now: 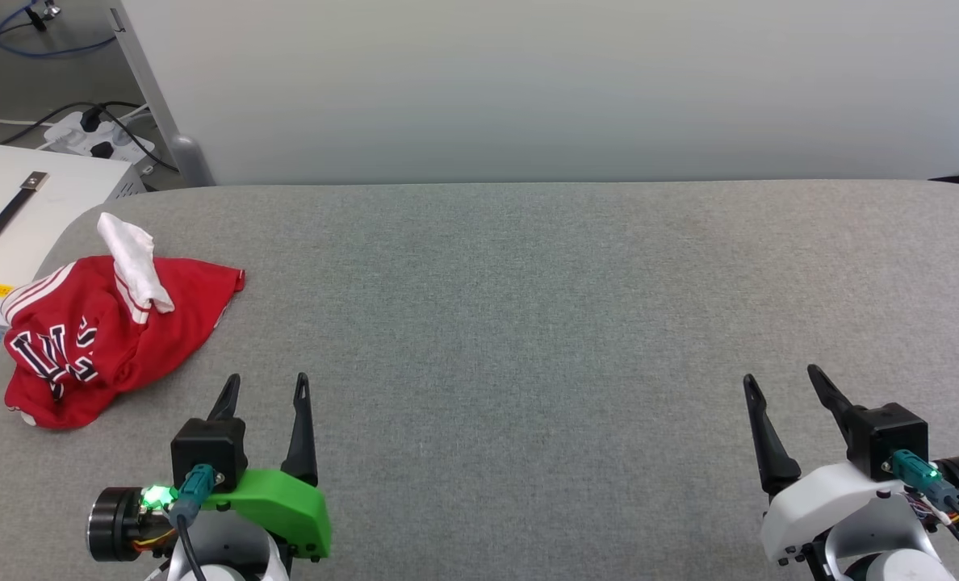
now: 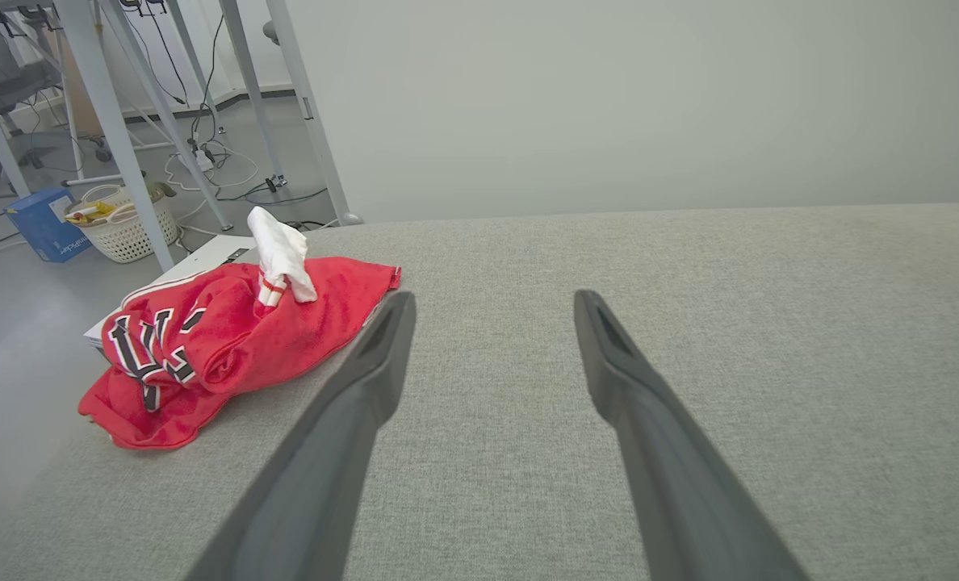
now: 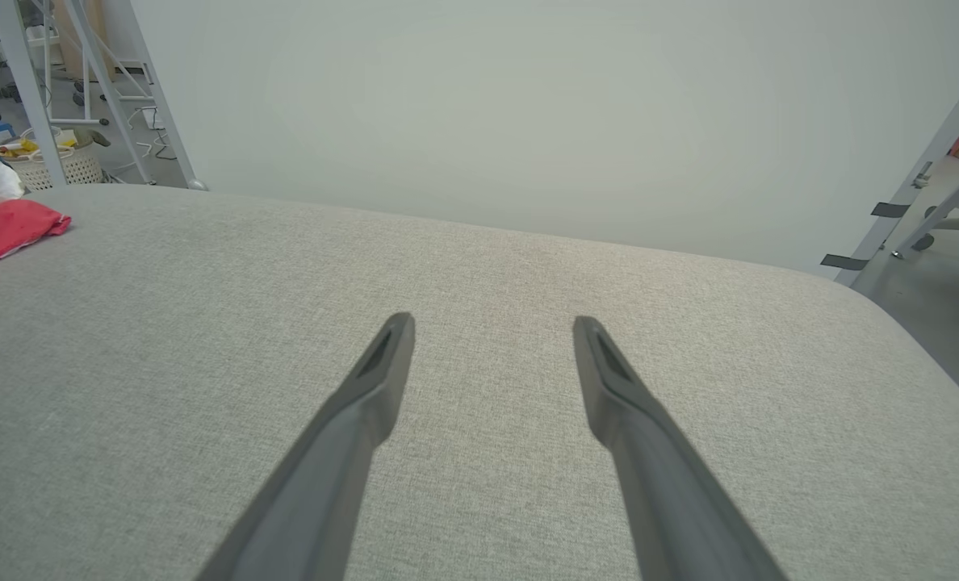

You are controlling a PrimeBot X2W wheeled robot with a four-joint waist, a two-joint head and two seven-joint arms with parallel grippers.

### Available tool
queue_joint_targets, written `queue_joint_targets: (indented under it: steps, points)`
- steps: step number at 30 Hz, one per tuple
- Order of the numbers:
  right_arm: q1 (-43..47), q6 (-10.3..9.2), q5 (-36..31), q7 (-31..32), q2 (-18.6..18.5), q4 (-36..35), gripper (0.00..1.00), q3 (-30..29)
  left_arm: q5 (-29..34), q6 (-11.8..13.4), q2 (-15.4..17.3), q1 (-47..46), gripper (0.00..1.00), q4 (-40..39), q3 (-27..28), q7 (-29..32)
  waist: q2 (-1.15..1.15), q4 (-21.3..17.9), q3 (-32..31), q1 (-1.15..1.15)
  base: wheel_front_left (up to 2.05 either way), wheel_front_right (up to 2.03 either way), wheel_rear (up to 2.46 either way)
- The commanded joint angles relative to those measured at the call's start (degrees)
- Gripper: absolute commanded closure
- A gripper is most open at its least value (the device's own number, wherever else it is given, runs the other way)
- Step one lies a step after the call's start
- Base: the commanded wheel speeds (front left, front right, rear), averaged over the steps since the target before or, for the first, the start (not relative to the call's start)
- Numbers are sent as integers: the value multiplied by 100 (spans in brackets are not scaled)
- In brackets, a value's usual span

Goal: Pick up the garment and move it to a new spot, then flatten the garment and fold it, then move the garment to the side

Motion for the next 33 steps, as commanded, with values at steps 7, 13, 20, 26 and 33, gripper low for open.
queue_joint_targets:
  steps: [7,13,20,26,33]
  points:
    - [-10,0,92,-126,-2,-27,0,-62,-7,93,-2,-22,0,6,-44,-130,0,0,6,0,0,0,0]
    - [4,-1,158,-196,-2,-72,0,-91,-6,129,-2,-24,0,2,-73,-201,0,-2,8,0,0,0,0]
    - [30,-1,219,-279,-2,-134,0,-121,-20,152,-3,-13,0,-5,-108,-285,0,-2,8,0,0,0,0]
    - [54,-1,266,-349,-2,-186,0,-135,-22,168,-4,-3,0,-13,-128,-356,0,-7,11,0,0,0,0]
    - [90,-2,318,-432,-3,-224,0,-154,-26,183,-6,1,0,-5,-156,-440,0,-6,15,0,0,0,0]
